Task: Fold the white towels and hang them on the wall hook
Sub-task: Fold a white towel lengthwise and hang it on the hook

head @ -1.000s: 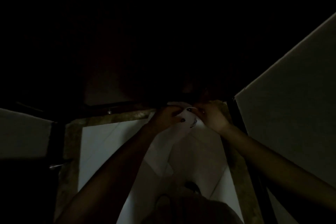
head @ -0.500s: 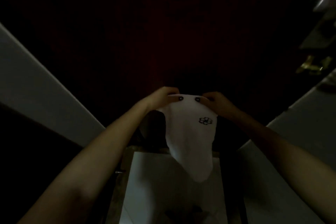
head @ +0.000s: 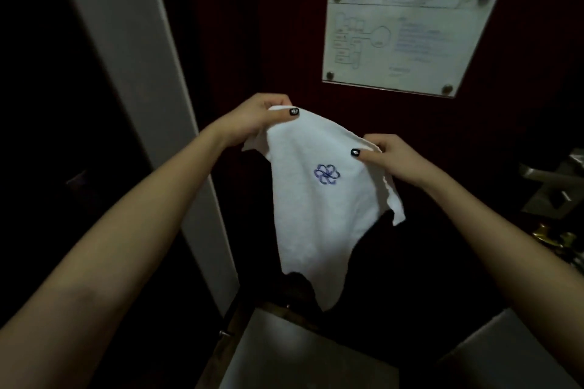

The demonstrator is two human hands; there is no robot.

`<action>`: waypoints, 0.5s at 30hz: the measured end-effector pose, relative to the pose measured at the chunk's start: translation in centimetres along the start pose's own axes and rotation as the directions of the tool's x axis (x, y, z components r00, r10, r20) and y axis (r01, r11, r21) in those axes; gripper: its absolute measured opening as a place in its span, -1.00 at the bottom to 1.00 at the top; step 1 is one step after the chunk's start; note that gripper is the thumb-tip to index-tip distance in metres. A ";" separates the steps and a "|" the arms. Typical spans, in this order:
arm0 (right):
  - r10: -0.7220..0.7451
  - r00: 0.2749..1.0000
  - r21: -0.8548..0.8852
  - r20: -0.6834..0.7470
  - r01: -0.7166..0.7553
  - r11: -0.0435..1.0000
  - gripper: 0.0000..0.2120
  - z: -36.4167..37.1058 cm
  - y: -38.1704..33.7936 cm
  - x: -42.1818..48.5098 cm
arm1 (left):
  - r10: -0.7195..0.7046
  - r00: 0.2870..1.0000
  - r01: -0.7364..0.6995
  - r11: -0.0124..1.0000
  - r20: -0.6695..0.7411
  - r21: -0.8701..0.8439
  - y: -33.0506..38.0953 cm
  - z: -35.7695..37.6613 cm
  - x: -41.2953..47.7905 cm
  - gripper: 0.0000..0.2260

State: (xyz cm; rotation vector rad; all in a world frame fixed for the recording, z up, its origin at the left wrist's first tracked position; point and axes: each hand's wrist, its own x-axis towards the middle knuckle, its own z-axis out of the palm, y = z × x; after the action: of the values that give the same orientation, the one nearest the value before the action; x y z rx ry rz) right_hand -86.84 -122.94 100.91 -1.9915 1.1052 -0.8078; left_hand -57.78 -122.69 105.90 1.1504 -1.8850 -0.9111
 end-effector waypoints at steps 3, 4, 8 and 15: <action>-0.004 0.998 0.011 0.065 0.003 1.000 -0.85 2.5 -1.0 1.7 | -0.023 0.986 0.018 0.999 -0.167 -0.030 -0.1 -3.7 -3.2 -0.82; -0.002 0.996 0.019 0.094 0.000 1.000 -0.86 3.5 -1.3 2.4 | -0.038 0.974 0.029 0.999 -0.224 -0.042 -0.4 -4.8 -4.3 -0.83; 0.009 0.953 -0.047 0.303 0.006 0.999 -0.90 8.1 -2.8 5.6 | -0.111 0.911 0.089 0.993 -0.397 -0.074 -1.8 -8.8 -9.7 -0.83; -0.127 0.919 0.001 0.375 0.136 0.991 -0.79 16.9 -5.6 9.9 | -0.255 0.709 0.316 0.948 -0.658 -0.027 -2.6 -13.7 -22.4 -0.81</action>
State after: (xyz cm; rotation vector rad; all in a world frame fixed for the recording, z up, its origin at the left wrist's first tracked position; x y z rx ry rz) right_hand -66.82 -124.79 97.85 -2.1451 0.7683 -0.4504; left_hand -37.60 -105.67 105.26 1.5979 -1.1885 -0.4694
